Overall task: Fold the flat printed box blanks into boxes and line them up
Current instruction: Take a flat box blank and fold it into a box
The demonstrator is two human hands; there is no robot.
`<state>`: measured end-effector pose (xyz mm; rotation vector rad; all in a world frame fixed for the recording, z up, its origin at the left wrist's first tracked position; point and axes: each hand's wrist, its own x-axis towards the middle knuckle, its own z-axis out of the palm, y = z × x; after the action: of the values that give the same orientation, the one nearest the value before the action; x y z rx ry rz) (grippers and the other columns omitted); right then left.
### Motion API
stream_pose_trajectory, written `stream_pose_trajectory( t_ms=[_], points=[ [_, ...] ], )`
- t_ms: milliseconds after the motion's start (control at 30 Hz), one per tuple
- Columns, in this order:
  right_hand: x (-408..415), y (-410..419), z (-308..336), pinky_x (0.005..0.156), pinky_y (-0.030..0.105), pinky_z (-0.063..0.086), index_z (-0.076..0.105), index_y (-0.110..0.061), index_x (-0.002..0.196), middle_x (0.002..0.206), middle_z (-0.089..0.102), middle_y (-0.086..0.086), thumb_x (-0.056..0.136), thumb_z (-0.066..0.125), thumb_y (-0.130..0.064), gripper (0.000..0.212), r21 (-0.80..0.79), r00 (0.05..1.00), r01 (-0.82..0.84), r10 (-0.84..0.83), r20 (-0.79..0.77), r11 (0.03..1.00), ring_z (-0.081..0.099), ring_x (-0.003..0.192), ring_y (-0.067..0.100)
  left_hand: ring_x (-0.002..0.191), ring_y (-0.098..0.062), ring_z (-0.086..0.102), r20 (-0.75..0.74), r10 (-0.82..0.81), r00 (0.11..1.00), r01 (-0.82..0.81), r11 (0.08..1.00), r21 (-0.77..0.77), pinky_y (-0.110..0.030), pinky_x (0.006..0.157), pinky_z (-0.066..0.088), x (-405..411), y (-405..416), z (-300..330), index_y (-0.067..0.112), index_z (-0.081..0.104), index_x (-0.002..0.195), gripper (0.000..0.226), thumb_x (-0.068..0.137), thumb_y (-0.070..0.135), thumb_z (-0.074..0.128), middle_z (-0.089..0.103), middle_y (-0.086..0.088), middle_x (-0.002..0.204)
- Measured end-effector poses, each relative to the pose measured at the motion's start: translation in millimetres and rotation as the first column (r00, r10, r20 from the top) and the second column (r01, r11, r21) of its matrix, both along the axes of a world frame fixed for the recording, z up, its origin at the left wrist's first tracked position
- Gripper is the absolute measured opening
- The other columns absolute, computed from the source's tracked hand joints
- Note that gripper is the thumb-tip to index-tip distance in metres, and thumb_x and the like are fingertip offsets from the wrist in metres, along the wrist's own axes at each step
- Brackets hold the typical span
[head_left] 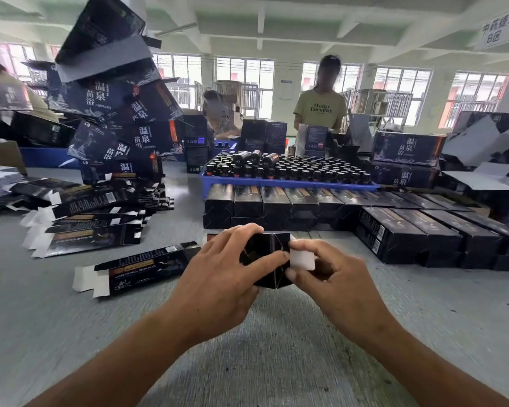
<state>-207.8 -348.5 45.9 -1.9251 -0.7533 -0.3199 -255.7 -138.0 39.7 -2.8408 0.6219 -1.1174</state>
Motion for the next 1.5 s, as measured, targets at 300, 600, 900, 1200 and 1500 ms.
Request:
stream_pose_trajectory(
  t_ms=[300,600,900,1200,1500],
  points=[
    [-1.1,1.6,-1.3,0.073,0.020,0.058,0.059,-0.041,0.099,0.103,0.073,-0.020,0.084,0.080,-0.022,0.032,0.083,0.998,-0.014,0.019,-0.052,0.996,0.071,0.089,0.004,0.121,-0.035,0.056,0.050,0.011,0.999,-0.010,1.000,-0.023,-0.048,0.085,0.057,1.4,-0.4,0.0,0.035,0.045,0.140,0.068,0.079,0.031,0.075,0.047,-0.015,0.142],
    [0.8,2.4,1.4,0.071,0.016,0.055,0.069,-0.036,0.102,0.095,0.075,-0.018,0.091,0.071,-0.024,0.016,0.196,0.991,-0.045,0.069,-0.116,0.980,0.071,0.085,0.003,0.131,-0.024,0.049,0.061,-0.064,0.996,0.072,0.989,-0.128,-0.040,0.098,0.050,0.3,-1.5,-0.7,0.018,0.026,0.156,0.085,0.083,0.037,0.067,0.045,-0.005,0.147],
    [5.3,2.0,1.2,0.066,0.019,0.056,0.076,-0.031,0.094,0.084,0.077,-0.007,0.089,0.073,-0.025,0.009,0.226,0.981,-0.053,0.093,-0.169,0.973,0.072,0.076,0.011,0.133,-0.022,0.049,0.067,-0.092,0.994,0.100,0.985,-0.138,-0.038,0.102,0.050,-0.3,-6.4,-1.6,0.015,0.027,0.155,0.082,0.086,0.041,0.063,0.046,-0.003,0.149],
    [0.4,4.6,2.6,0.061,0.008,0.049,0.073,-0.035,0.091,0.079,0.076,-0.015,0.089,0.074,-0.019,0.016,0.227,0.994,-0.028,0.052,-0.098,0.973,0.069,0.069,-0.003,0.133,-0.020,0.047,0.088,-0.084,0.993,0.095,0.987,-0.131,-0.038,0.100,0.051,2.3,-5.8,-4.2,0.017,0.025,0.156,0.089,0.083,0.041,0.071,0.042,0.000,0.149],
    [2.3,-0.1,4.6,0.064,0.019,0.055,0.074,-0.034,0.100,0.090,0.076,-0.013,0.093,0.069,-0.027,0.012,0.195,0.992,-0.060,0.079,-0.094,0.979,0.070,0.077,0.007,0.132,-0.017,0.046,0.095,-0.055,0.994,0.070,0.984,-0.162,-0.031,0.103,0.041,1.6,-6.9,-2.4,0.016,0.027,0.155,0.089,0.083,0.048,0.068,0.043,0.002,0.148]
  ],
)
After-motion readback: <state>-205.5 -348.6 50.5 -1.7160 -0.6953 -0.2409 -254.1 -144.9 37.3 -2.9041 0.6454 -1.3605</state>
